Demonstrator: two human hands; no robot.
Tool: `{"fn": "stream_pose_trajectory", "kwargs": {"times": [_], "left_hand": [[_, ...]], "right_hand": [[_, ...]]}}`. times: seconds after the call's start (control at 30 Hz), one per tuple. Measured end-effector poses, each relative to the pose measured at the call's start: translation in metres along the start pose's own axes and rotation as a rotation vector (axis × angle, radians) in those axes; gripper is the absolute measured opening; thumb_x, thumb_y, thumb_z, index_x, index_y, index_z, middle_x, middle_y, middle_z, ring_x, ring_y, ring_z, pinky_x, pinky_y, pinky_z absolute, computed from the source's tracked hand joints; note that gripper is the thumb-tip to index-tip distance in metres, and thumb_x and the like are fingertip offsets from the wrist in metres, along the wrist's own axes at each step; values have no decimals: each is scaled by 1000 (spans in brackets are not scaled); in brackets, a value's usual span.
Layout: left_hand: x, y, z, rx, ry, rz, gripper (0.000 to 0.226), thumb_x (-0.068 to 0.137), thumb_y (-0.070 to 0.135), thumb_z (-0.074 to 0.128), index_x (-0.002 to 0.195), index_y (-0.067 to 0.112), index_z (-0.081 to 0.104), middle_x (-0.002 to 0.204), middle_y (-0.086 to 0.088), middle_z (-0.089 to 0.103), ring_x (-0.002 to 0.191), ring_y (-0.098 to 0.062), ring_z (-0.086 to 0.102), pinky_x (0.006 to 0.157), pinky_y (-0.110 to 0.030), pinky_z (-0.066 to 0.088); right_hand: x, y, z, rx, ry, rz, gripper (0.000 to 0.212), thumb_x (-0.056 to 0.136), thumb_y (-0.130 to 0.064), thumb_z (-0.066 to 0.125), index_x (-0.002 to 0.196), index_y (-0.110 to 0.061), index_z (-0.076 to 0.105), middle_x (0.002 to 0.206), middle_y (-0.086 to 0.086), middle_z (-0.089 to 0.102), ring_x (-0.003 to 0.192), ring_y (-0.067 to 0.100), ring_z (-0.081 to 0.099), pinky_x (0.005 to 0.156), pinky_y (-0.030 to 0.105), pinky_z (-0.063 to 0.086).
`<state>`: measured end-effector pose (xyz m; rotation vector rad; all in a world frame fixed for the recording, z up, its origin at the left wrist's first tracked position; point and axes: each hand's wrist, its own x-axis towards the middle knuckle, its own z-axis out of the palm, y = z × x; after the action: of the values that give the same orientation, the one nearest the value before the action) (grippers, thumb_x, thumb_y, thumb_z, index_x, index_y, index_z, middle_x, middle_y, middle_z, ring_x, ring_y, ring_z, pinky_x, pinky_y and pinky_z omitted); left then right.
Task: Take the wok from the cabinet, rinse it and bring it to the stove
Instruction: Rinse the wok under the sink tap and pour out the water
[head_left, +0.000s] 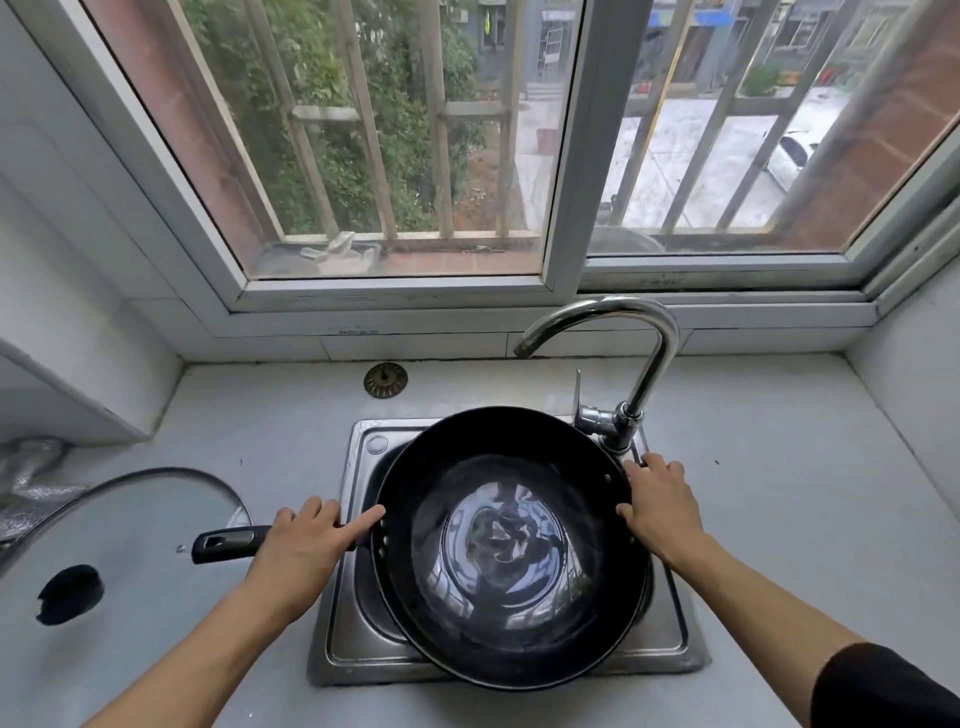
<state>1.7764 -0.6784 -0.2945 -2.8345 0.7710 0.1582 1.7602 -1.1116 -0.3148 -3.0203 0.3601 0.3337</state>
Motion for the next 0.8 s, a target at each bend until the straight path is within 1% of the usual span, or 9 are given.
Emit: {"fn": "stream_pose_trajectory", "kwargs": {"times": [0.07, 0.13, 0.27, 0.4, 0.57, 0.8], "left_hand": [[0, 1, 3, -15, -21, -12, 103, 42, -14, 71, 131, 35, 49, 70, 0, 48, 63, -25, 50, 50, -33, 38], [-1, 2, 5, -30, -33, -20, 107, 40, -14, 73, 131, 35, 47, 70, 0, 48, 63, -25, 50, 51, -33, 38], [-2, 5, 7, -36, -23, -30, 105, 39, -15, 73, 130, 33, 48, 69, -1, 47, 62, -26, 50, 48, -35, 38], [0, 5, 9, -27, -16, -26, 106, 39, -16, 73, 130, 32, 50, 70, -2, 47, 63, -26, 50, 50, -33, 39], [1, 5, 9, -19, -15, -20, 103, 41, -14, 74, 130, 32, 51, 71, -2, 47, 64, -26, 50, 49, -36, 38], [1, 6, 9, -37, -9, -14, 102, 41, -14, 74, 130, 30, 51, 70, -1, 48, 61, -25, 50, 49, -33, 40]], "right_hand": [[1, 1, 1, 1, -1, -5, 48, 85, -31, 67, 127, -16, 48, 136, 8, 42, 117, 31, 39, 88, 38, 49], [2, 2, 3, 1, -1, -11, 48, 85, -31, 66, 127, -16, 47, 137, 9, 41, 117, 32, 38, 88, 38, 49], [2, 2, 9, 5, -5, -8, 50, 86, -32, 67, 129, -16, 47, 139, 8, 40, 118, 31, 39, 88, 37, 48], [2, 3, 12, 9, -3, -6, 50, 86, -33, 67, 129, -16, 47, 139, 8, 41, 118, 31, 39, 87, 37, 48], [2, 3, 13, -9, -7, -9, 54, 87, -34, 66, 133, -16, 45, 140, 9, 40, 118, 31, 39, 90, 37, 48], [3, 2, 7, -32, -23, -26, 55, 85, -37, 67, 131, -16, 45, 140, 8, 40, 121, 30, 40, 92, 38, 45]]}}
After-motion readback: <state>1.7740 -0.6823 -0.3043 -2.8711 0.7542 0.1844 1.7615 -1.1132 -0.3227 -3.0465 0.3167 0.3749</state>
